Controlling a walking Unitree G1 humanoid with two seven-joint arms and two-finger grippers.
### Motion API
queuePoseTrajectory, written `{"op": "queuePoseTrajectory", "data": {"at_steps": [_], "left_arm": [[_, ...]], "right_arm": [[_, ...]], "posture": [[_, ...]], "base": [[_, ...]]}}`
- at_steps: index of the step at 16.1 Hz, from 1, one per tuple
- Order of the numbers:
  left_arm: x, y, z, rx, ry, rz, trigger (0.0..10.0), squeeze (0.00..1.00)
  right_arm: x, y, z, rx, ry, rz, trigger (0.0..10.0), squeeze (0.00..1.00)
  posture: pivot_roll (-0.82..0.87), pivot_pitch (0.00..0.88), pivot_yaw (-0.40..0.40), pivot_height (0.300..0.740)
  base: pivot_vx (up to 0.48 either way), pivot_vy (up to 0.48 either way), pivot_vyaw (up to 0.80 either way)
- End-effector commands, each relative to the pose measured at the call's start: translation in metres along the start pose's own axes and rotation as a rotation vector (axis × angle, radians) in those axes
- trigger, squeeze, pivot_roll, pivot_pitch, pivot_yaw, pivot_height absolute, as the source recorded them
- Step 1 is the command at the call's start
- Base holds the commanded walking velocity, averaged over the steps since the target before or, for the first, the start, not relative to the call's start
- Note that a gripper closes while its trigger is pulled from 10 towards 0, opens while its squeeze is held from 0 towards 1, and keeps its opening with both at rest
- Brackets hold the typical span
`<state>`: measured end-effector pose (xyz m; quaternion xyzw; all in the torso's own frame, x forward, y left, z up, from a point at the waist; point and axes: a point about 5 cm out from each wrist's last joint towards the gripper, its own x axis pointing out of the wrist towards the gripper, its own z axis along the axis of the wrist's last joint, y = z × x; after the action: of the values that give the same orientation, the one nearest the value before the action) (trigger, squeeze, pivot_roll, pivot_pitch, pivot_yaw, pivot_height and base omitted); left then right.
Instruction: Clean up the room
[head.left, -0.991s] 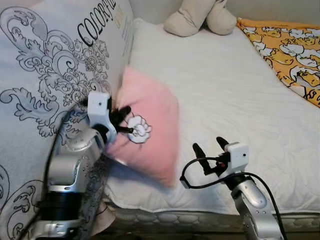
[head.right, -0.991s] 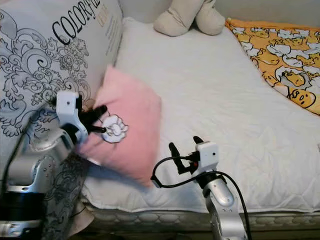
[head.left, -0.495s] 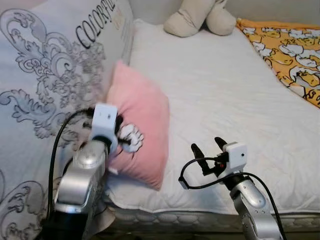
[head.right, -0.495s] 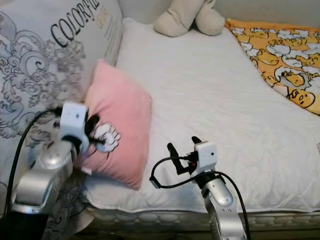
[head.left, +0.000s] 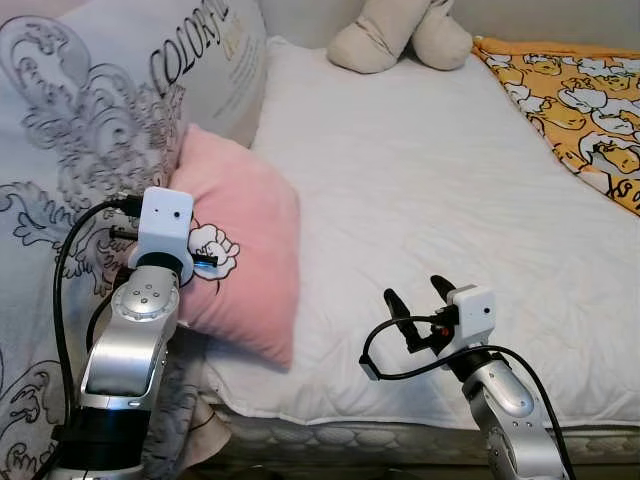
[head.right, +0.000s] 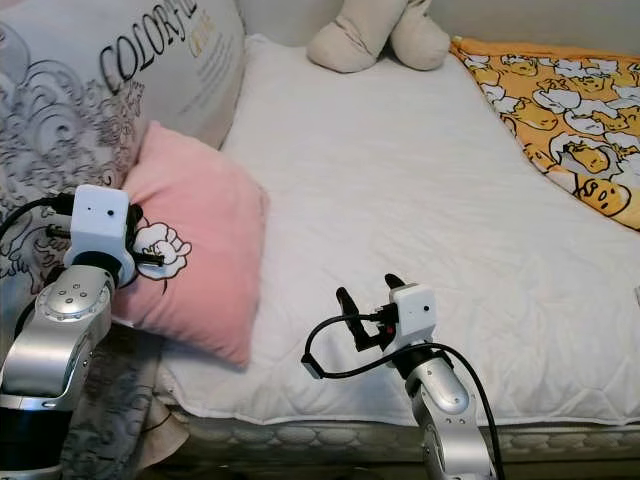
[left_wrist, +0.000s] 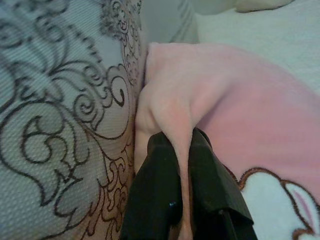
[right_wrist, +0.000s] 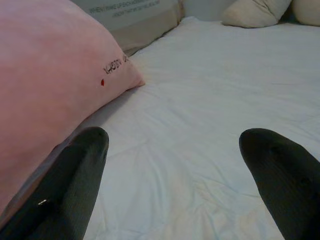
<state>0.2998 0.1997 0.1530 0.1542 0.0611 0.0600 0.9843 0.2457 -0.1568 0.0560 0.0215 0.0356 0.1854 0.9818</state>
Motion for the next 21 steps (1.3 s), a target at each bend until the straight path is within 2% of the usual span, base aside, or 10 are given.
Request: {"op": "queuePoseTrajectory", "data": {"at_steps": [1, 2, 3, 7, 11, 13, 17, 18, 19, 21], "left_arm": [[0.0, -0.003, 0.004, 0.038, -0.027, -0.014, 0.0, 0.0], [-0.002, -0.018, -0.004, 0.012, 0.017, -0.095, 0.0, 0.0], [-0.005, -0.031, -0.006, -0.016, 0.026, -0.152, 10.0, 0.0], [-0.008, -0.049, -0.017, -0.065, 0.046, -0.247, 10.0, 0.0], [0.0, -0.054, -0.01, 0.009, -0.101, -0.412, 10.0, 0.0], [0.006, -0.049, -0.002, 0.045, -0.152, -0.484, 10.0, 0.0], [0.02, -0.034, 0.009, 0.096, -0.199, -0.482, 10.0, 0.0], [0.023, -0.031, 0.005, 0.115, -0.187, -0.486, 10.0, 0.24], [0.027, -0.025, -0.001, 0.14, -0.165, -0.482, 10.0, 1.0], [0.03, -0.018, -0.01, 0.171, -0.142, -0.485, 10.0, 1.0]], "right_arm": [[-0.002, -0.001, -0.005, 0.0, 0.032, 0.0, 10.0, 0.0], [-0.003, -0.001, -0.007, 0.001, 0.036, 0.0, 10.0, 0.0], [-0.003, -0.001, -0.007, 0.001, 0.04, 0.0, 10.0, 0.0], [-0.004, 0.002, -0.007, 0.015, 0.033, 0.015, 10.0, 0.0], [0.002, 0.004, -0.004, 0.024, 0.022, 0.061, 10.0, 0.0], [0.004, 0.004, -0.004, 0.016, 0.025, 0.065, 10.0, 0.0], [0.003, 0.006, -0.006, 0.017, 0.034, 0.066, 10.0, 0.0], [0.003, 0.006, -0.007, 0.018, 0.035, 0.066, 10.0, 0.0], [0.002, 0.006, -0.007, 0.018, 0.037, 0.063, 10.0, 0.0], [0.001, 0.005, -0.008, 0.016, 0.041, 0.057, 10.0, 0.0]], "posture": [[-0.01, 0.0, -0.003, 0.727], [-0.01, 0.0, -0.004, 0.727], [-0.01, 0.0, -0.004, 0.727], [-0.02, 0.0, -0.004, 0.727], [-0.01, 0.0, -0.006, 0.727], [-0.01, 0.0, -0.013, 0.727], [-0.01, 0.0, -0.011, 0.727], [-0.01, 0.0, -0.01, 0.727], [-0.02, 0.0, -0.008, 0.727], [-0.02, 0.0, -0.007, 0.727]], "base": [[0.0, 0.0, 0.0], [0.0, 0.0, 0.0], [0.0, 0.0, 0.0], [0.0, 0.0, 0.0], [0.0, 0.0, 0.0], [0.0, 0.0, 0.0], [0.0, 0.0, 0.0], [0.0, 0.0, 0.0], [0.0, 0.0, 0.0], [0.0, 0.0, 0.0]]}}
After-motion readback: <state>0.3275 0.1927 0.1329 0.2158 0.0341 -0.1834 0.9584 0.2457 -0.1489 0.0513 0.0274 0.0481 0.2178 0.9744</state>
